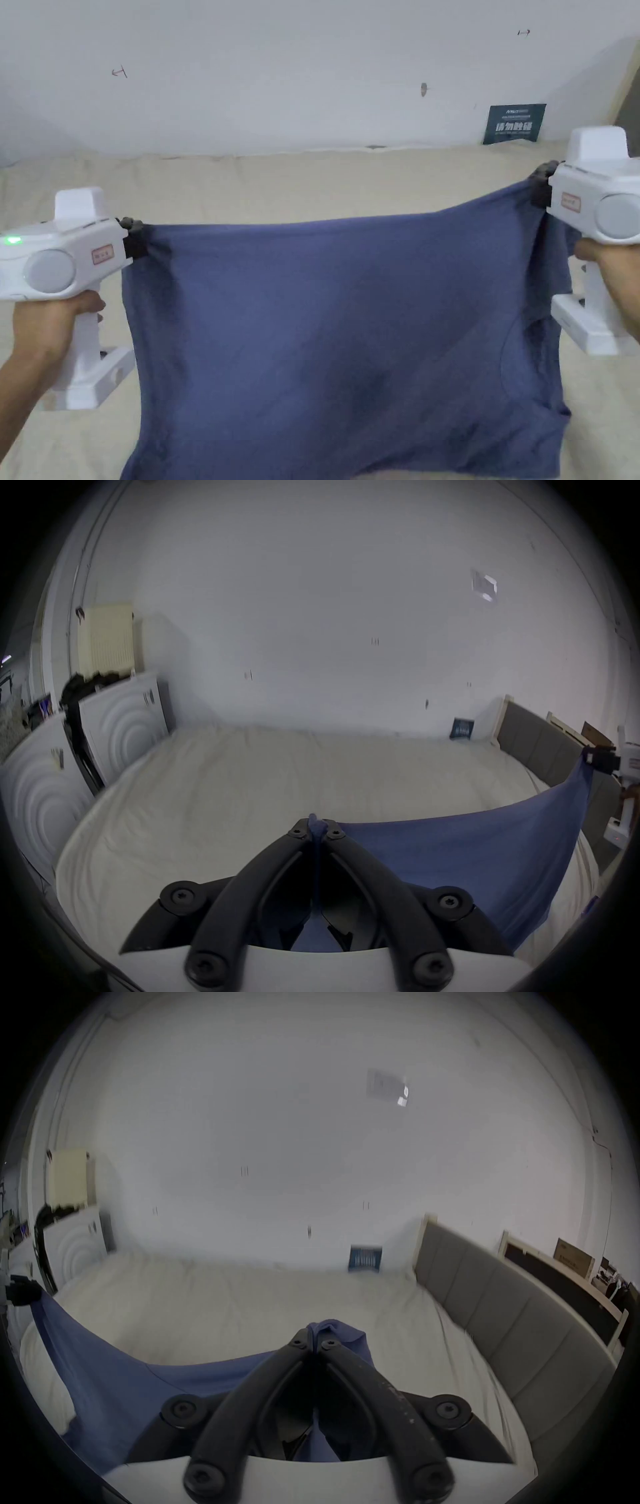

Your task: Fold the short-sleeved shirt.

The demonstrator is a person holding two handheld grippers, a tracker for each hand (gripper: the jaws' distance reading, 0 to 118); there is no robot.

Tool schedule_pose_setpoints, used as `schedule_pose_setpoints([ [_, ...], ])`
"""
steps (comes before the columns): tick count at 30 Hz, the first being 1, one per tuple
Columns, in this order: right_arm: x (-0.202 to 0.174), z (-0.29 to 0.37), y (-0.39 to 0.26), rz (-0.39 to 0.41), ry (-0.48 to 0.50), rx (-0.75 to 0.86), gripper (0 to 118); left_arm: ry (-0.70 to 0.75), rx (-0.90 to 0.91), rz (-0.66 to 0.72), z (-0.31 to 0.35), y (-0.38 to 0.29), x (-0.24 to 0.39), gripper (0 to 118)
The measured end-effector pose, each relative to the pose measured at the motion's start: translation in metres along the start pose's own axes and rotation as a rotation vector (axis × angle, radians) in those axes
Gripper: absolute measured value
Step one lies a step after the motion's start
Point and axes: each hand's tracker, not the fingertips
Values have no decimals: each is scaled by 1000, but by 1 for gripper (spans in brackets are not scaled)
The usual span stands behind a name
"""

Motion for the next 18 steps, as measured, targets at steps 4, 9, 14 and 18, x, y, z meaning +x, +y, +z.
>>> schedule_pose_setpoints([
  [4, -2, 18, 69, 0, -3, 149, 3, 28, 133, -5, 16, 73, 6, 4],
  [9, 2, 28, 141, -21, -8, 293, 3, 69, 269, 31, 23, 157, 13, 4],
  [14, 13, 23, 180, -70, 6, 378, 3, 84, 361, 99, 17, 206, 12, 4],
  [18, 13, 7, 177, -64, 15, 389, 3, 103, 385, 68, 0, 204, 16, 4],
])
